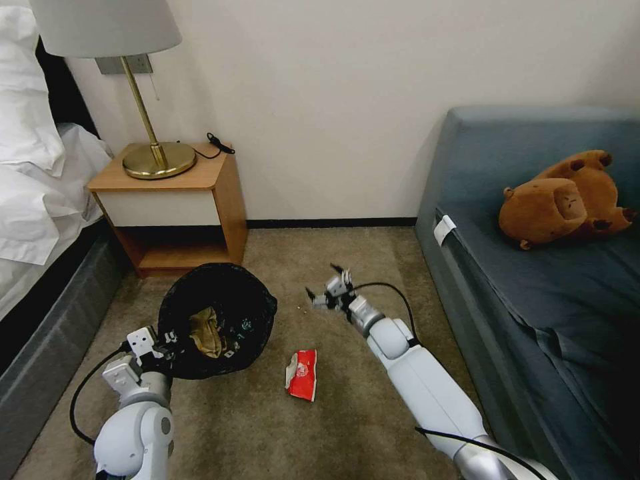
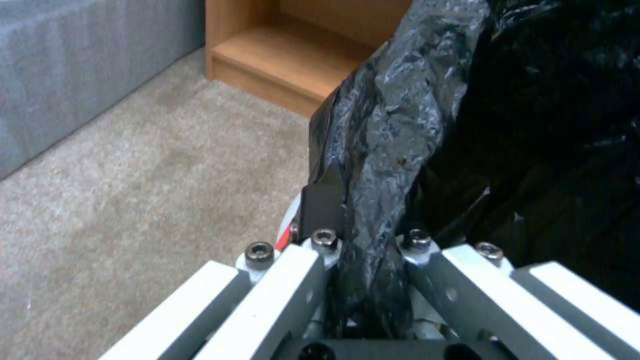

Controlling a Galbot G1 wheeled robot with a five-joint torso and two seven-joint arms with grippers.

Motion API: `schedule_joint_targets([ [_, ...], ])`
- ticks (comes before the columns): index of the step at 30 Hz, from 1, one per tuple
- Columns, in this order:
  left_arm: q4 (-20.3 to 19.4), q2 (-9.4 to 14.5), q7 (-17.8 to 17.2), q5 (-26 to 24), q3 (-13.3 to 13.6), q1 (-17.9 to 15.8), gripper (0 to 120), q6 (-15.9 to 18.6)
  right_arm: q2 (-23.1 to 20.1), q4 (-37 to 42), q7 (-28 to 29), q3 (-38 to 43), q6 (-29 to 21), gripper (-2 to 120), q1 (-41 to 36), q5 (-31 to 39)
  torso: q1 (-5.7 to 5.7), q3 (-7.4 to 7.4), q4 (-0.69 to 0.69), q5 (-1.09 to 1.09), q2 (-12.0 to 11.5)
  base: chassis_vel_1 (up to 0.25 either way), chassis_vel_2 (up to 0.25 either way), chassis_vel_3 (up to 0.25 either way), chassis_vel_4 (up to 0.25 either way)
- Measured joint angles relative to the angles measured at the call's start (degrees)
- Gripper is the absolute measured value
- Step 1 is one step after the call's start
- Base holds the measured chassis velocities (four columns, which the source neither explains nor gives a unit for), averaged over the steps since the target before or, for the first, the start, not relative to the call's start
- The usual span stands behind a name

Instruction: Pick up the trash bin, then pick up the garbage on the floor and place it into the trash bin.

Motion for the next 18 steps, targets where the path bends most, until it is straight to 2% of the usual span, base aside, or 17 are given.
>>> schedule_joint_targets([
  [6, 0.86, -0.21, 0.30, 0.49, -0.24, 0.02, 1, -0.66, 2.48, -4.93, -2.06, -1.72, 1.62, 100, -0.42, -3.10, 0.00, 0.00, 0.00, 0.00, 0.00, 0.000, 0.000, 0.000, 0.000],
  [13, 1.28, -0.57, 0.59, 0.64, -0.14, -0.01, 1, -1.17, 4.18, -6.87, -2.20, -2.69, 1.61, 100, -1.96, -1.71, 0.00, 0.00, 0.01, 0.00, 0.00, 0.000, 0.000, 0.000, 0.000],
  [18, 1.59, -0.65, 0.72, 0.68, -0.12, -0.34, 1, -1.29, 3.84, -7.12, -2.50, -3.89, 1.62, 100, -2.99, -0.35, 0.00, 0.00, 0.00, 0.00, 0.00, 0.000, 0.000, 0.000, 0.000],
])
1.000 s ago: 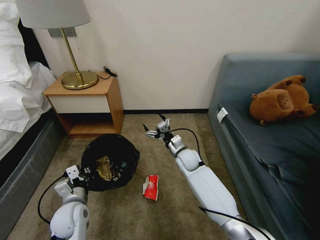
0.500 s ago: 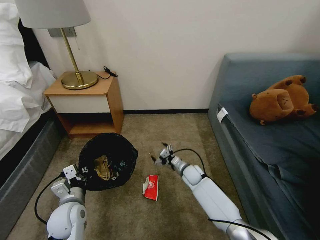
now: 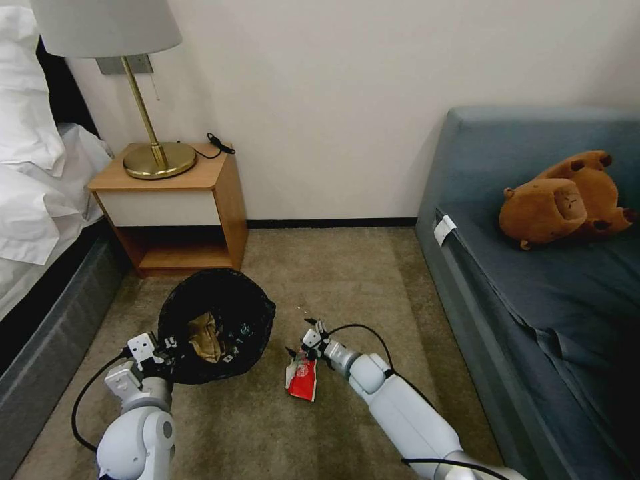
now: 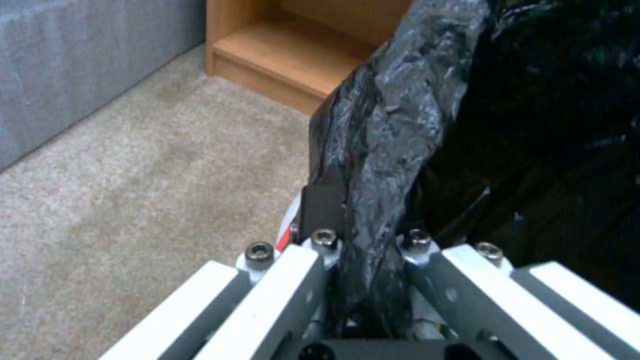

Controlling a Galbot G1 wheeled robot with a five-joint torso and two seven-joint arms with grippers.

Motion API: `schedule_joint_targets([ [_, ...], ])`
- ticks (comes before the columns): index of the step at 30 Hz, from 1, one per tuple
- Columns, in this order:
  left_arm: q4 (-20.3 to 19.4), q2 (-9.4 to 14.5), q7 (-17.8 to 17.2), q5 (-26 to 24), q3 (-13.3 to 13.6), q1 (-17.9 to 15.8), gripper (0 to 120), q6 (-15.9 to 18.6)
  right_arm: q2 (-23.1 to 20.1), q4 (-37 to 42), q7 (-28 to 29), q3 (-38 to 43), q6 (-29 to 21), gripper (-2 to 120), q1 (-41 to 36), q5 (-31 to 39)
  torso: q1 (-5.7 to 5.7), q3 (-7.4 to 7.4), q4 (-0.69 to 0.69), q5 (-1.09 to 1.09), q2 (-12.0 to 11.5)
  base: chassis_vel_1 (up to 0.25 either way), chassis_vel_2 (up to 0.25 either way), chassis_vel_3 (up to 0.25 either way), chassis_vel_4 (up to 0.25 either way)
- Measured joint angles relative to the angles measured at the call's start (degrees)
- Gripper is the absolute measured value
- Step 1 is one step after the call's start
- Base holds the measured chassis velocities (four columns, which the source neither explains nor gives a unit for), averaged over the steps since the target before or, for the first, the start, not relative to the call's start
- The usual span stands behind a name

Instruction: Pick up the trash bin, then pick up the garbage on the floor and place it into the trash bin.

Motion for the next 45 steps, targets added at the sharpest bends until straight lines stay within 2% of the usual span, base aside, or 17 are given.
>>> schedule_joint_targets([
  [6, 0.18, -0.26, 0.06, 0.16, 0.15, -0.09, 1, -0.09, -0.81, 0.04, -1.59, -1.10, -0.50, 100, -0.89, 1.97, 0.00, 0.00, 0.00, 0.00, 0.00, 0.000, 0.000, 0.000, 0.000],
  [10, -0.07, -0.59, 0.13, 0.52, 0.28, 0.37, 1, -0.34, -0.24, -1.02, -0.98, -1.92, -3.31, 100, -1.33, 7.55, 0.00, 0.00, 0.00, 0.00, 0.00, 0.000, 0.000, 0.000, 0.000],
  [21, -1.89, -0.81, 0.14, 0.35, 0.12, 1.00, 1, -0.12, -0.64, -0.65, 0.14, -3.44, -10.41, 100, -2.80, 14.85, 0.00, 0.00, 0.00, -0.01, 0.00, 0.000, 0.000, 0.000, 0.000],
  [24, -1.97, -0.83, 0.09, 0.54, 0.37, 1.02, 1, -0.08, -0.80, -0.76, -0.26, -3.47, -10.55, 99, -3.85, 15.14, 0.00, 0.00, 0.00, 0.00, 0.00, 0.000, 0.000, 0.000, 0.000],
  [26, -1.97, -0.84, 0.07, 0.70, 0.53, 1.06, 1, -0.07, -0.66, -1.42, -1.02, -2.91, -9.13, 89, -4.04, 14.25, 0.00, 0.00, 0.00, 0.00, 0.00, 0.000, 0.000, 0.000, 0.000],
  [30, -1.96, -0.84, 0.07, 0.72, 0.58, 1.09, 1, -0.06, -0.61, -1.70, -1.33, -2.61, -8.33, 81, -4.03, 13.72, 0.00, 0.00, 0.00, 0.00, 0.00, 0.000, 0.000, 0.000, 0.000],
  [32, -1.97, -0.85, 0.05, 0.74, 0.59, 1.10, 1, -0.06, -0.49, -1.93, -1.36, -2.25, -7.39, 68, -3.89, 13.39, 0.00, 0.00, 0.00, 0.00, 0.00, 0.000, 0.000, 0.000, 0.000],
  [36, -1.95, -0.86, 0.05, 0.75, 0.60, 1.11, 1, -0.06, -0.35, -1.97, -1.37, -2.04, -7.12, 60, -3.83, 13.19, 0.00, 0.00, 0.00, 0.00, 0.00, 0.000, 0.000, 0.000, 0.000],
  [38, -1.76, -0.86, 0.05, 0.76, 0.64, 1.09, 1, -0.06, -0.06, -1.98, -1.37, -1.64, -6.53, 46, -3.59, 12.79, 0.00, 0.00, 0.00, 0.00, 0.00, 0.000, 0.000, 0.000, 0.000],
  [42, -1.62, -0.86, 0.05, 0.77, 0.67, 1.05, 1, -0.05, 0.05, -1.99, -1.25, -1.57, -6.36, 39, -3.53, 12.68, 0.00, 0.00, 0.00, 0.00, 0.00, 0.000, 0.000, 0.000, 0.000],
  [44, -1.18, -0.86, 0.05, 0.76, 0.68, 0.93, 1, -0.11, 0.22, -2.32, -0.92, -1.17, -5.36, 25, -3.31, 12.01, 0.00, 0.00, 0.00, 0.00, 0.00, 0.000, 0.000, 0.000, 0.000],
  [45, -1.18, -0.86, 0.05, 0.76, 0.68, 0.93, 1, -0.11, 0.22, -2.32, -0.92, -1.17, -5.36, 25, -3.31, 12.01, 0.00, 0.00, 0.00, 0.00, 0.00, 0.000, 0.000, 0.000, 0.000],
])
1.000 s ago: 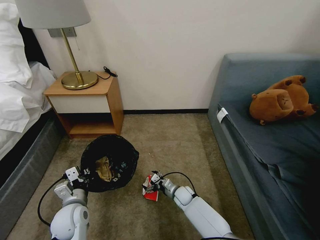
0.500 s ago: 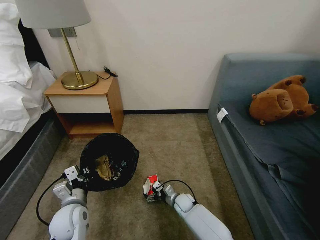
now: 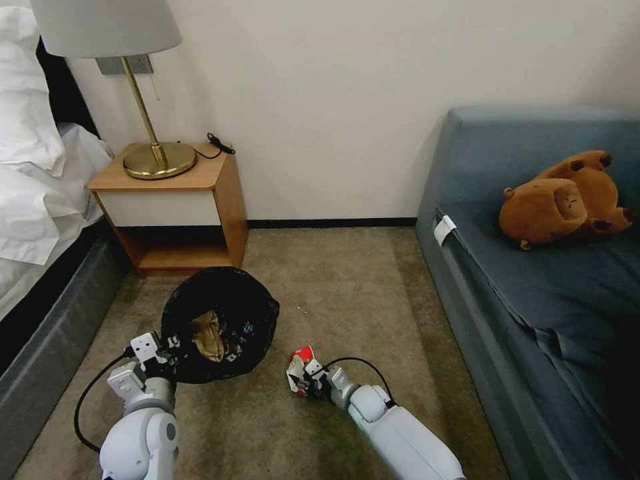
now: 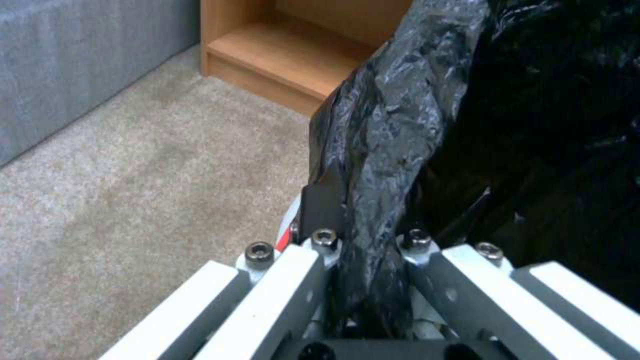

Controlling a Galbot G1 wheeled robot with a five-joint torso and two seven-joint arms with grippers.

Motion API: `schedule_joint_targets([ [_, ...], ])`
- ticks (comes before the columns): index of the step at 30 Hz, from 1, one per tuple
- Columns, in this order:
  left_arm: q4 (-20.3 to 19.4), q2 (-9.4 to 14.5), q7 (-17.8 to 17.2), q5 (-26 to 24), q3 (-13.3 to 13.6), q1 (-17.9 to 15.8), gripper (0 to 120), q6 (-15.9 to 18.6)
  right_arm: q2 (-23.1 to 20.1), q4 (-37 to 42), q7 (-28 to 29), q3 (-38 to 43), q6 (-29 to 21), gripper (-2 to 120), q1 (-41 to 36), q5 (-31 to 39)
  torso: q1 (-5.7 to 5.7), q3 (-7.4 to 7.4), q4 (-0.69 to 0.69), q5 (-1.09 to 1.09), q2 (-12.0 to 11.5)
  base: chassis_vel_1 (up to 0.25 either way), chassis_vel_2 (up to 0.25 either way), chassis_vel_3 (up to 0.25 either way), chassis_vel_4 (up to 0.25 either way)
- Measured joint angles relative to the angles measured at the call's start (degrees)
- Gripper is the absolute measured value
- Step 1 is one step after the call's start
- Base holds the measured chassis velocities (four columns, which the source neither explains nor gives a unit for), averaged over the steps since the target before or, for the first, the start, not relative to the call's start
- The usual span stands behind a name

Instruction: Pick up the trash bin, then pick up the garbage on the floor and place it into the trash bin.

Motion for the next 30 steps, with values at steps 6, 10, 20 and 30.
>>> schedule_joint_targets([
  [6, 0.62, 0.01, 0.00, -0.10, 0.04, -0.21, 1, -0.08, 0.05, -0.35, 0.05, 0.23, 0.75, 0, 0.45, -0.54, 0.00, 0.00, 0.00, 0.00, 0.00, 0.000, 0.000, 0.000, 0.000],
  [10, 0.75, 0.01, 0.01, -0.18, 0.08, -0.36, 1, -0.09, -0.01, -0.61, -0.03, 0.23, 0.86, 0, 0.52, -0.73, 0.00, 0.00, 0.00, 0.00, 0.00, 0.000, 0.000, 0.000, 0.000],
  [20, 0.86, 0.08, 0.01, -0.30, 0.21, -0.71, 1, -0.09, -0.05, -0.88, -0.37, 0.68, 1.31, 0, 0.71, -0.85, 0.00, 0.00, 0.00, 0.00, 0.00, 0.000, 0.000, 0.000, 0.000],
  [30, 0.63, 0.09, 0.01, -0.41, 0.20, -0.52, 1, -0.05, -0.52, 1.83, 0.59, 4.89, 1.88, 0, 2.85, 1.73, 0.00, 0.00, 0.00, 0.00, 0.00, 0.000, 0.000, 0.000, 0.000],
])
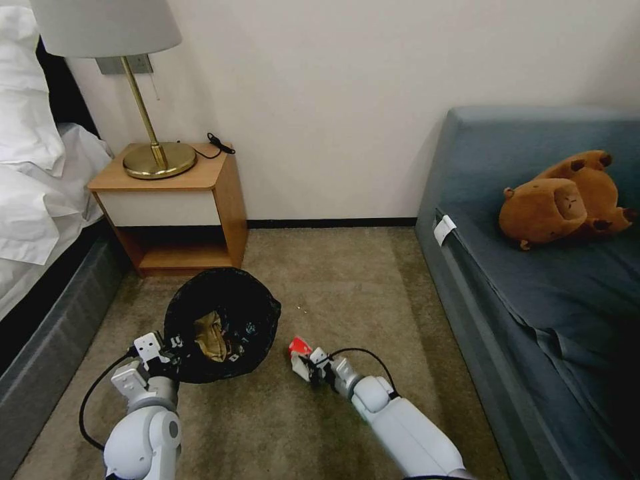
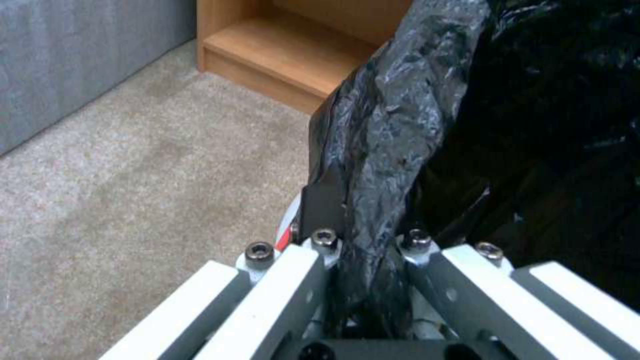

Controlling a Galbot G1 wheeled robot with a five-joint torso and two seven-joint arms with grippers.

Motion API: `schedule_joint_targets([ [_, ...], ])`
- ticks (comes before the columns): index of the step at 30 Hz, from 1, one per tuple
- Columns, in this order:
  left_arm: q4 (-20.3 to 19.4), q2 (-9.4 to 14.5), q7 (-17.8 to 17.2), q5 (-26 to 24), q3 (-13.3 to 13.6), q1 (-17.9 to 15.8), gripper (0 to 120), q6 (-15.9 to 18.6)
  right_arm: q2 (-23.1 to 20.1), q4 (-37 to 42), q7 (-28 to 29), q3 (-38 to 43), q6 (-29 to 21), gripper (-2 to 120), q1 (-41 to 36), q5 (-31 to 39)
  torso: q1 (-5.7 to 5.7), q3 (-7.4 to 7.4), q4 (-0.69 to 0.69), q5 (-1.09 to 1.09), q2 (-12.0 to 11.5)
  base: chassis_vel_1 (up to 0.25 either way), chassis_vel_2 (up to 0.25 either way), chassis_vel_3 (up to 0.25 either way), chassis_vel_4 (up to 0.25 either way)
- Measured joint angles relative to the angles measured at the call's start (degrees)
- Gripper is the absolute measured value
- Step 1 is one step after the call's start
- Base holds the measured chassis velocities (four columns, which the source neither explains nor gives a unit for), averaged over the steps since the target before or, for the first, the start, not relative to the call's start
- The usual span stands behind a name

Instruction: Pick up the trash bin, then pick up the garbage on the floor and place it into the trash bin.

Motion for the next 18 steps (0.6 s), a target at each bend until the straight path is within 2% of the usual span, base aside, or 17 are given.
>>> schedule_joint_targets([
  [8, -0.23, -0.08, 0.00, 0.09, 0.17, 0.25, 1, 0.01, -1.19, 5.83, 3.04, 3.31, -0.64, 0, 1.72, 5.69, 0.00, 0.00, 0.00, 0.00, 0.00, 0.000, 0.000, 0.000, 0.000],
  [10, -0.39, -0.08, 0.07, 0.09, 0.18, 0.55, 1, 0.02, -1.14, 9.26, 4.66, 5.26, -2.63, 0, 2.76, 10.19, 0.00, 0.00, 0.00, 0.00, 0.00, 0.000, 0.000, 0.000, 0.000],
  [18, -0.84, -0.04, 0.21, 0.17, 0.05, 1.09, 1, -0.17, -1.31, 16.63, 6.90, 7.41, -4.87, 0, 6.63, 15.84, 0.00, 0.00, 0.00, 0.00, 0.00, 0.000, 0.000, 0.000, 0.000],
])
